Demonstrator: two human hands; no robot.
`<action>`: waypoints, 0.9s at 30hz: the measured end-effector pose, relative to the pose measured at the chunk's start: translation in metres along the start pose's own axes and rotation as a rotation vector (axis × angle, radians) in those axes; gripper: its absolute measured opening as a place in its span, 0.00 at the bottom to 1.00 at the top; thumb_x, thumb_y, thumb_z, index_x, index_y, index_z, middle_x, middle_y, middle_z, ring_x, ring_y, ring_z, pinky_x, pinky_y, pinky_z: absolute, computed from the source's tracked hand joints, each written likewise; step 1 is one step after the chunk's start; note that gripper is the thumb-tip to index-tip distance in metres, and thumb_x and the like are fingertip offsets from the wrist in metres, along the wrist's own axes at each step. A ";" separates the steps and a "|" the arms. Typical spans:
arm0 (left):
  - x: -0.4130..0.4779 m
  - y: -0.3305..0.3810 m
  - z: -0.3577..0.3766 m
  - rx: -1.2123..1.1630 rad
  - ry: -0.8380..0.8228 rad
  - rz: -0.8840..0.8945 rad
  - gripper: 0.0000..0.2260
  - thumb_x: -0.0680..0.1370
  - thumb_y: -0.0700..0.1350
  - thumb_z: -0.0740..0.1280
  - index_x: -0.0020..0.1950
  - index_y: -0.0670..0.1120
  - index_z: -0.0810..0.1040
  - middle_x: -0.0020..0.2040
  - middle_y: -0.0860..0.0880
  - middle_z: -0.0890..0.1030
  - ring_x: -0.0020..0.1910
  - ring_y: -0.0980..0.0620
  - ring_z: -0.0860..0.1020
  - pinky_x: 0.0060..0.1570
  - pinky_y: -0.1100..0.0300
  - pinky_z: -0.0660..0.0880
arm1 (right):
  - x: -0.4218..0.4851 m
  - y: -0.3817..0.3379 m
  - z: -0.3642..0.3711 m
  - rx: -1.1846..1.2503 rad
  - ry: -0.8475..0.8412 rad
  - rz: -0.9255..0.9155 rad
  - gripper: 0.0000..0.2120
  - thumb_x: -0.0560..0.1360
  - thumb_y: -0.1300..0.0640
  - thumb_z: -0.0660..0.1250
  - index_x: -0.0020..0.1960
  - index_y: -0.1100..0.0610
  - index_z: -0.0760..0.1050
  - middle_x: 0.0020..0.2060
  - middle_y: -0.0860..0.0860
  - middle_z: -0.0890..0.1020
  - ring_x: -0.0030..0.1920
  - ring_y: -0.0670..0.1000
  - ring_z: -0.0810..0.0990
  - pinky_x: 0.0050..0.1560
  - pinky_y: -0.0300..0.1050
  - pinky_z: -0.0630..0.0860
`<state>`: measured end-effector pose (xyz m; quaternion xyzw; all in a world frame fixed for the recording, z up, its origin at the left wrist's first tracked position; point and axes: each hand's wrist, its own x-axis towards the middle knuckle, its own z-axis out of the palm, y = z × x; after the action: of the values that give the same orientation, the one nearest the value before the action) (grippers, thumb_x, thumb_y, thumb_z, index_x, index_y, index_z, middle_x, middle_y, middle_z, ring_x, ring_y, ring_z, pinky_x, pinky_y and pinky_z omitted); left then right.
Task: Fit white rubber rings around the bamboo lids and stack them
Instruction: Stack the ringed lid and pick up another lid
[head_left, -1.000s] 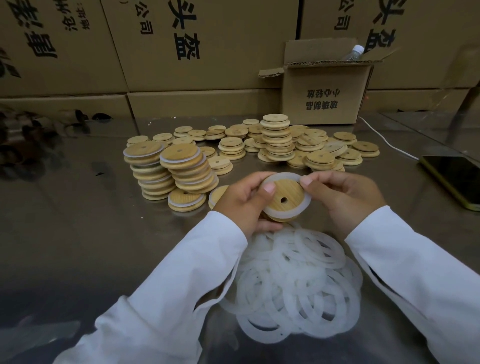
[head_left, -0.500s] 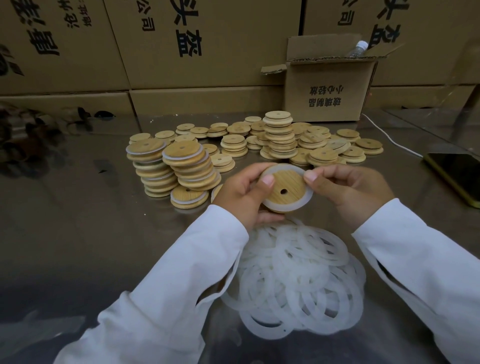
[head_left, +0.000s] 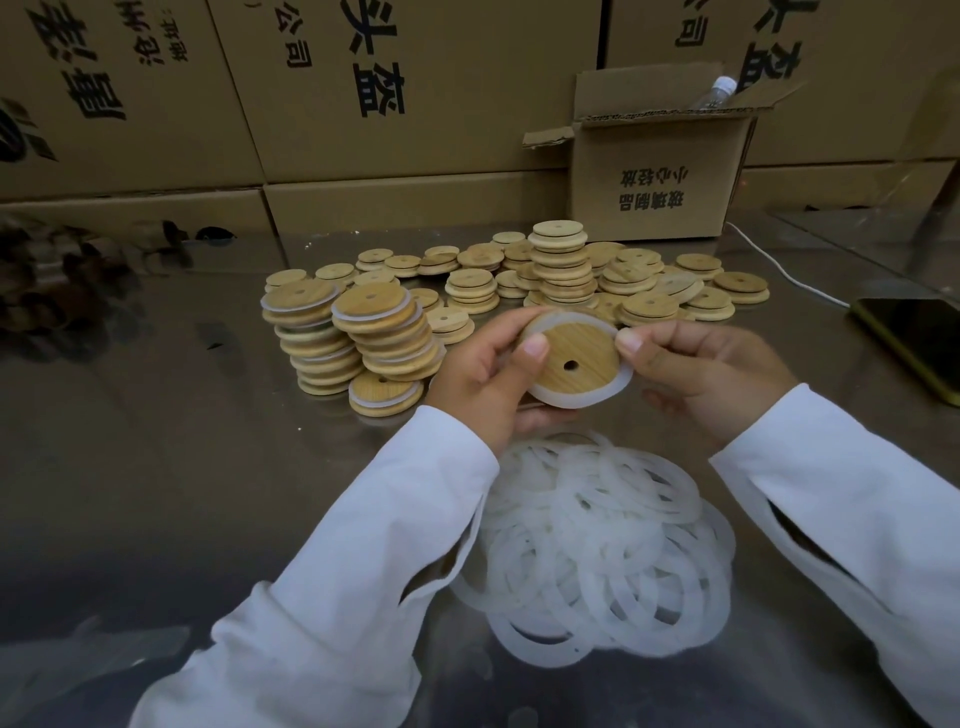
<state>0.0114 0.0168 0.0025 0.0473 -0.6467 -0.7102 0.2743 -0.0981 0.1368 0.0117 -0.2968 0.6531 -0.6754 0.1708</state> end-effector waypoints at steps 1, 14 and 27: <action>0.001 -0.001 0.000 -0.007 0.005 -0.010 0.10 0.79 0.41 0.58 0.57 0.45 0.75 0.48 0.47 0.81 0.46 0.52 0.81 0.40 0.56 0.80 | 0.000 0.000 -0.001 0.031 -0.012 0.009 0.02 0.64 0.53 0.72 0.35 0.51 0.81 0.33 0.44 0.83 0.38 0.42 0.80 0.44 0.36 0.72; 0.006 -0.011 0.007 -0.165 0.125 -0.120 0.09 0.80 0.43 0.58 0.55 0.48 0.76 0.56 0.43 0.79 0.52 0.45 0.80 0.42 0.56 0.81 | -0.006 0.017 0.017 -0.149 0.265 -0.211 0.04 0.69 0.55 0.72 0.39 0.48 0.77 0.33 0.46 0.81 0.37 0.44 0.79 0.38 0.28 0.73; 0.006 -0.019 0.006 0.075 0.196 -0.126 0.07 0.74 0.41 0.68 0.50 0.48 0.78 0.49 0.42 0.82 0.51 0.42 0.80 0.50 0.45 0.79 | -0.008 0.016 0.017 -0.355 0.184 -0.236 0.07 0.71 0.55 0.69 0.35 0.47 0.75 0.34 0.44 0.80 0.39 0.48 0.80 0.44 0.43 0.76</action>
<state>-0.0024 0.0195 -0.0125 0.1673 -0.6386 -0.6933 0.2889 -0.0844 0.1270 -0.0061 -0.3336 0.7353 -0.5895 -0.0244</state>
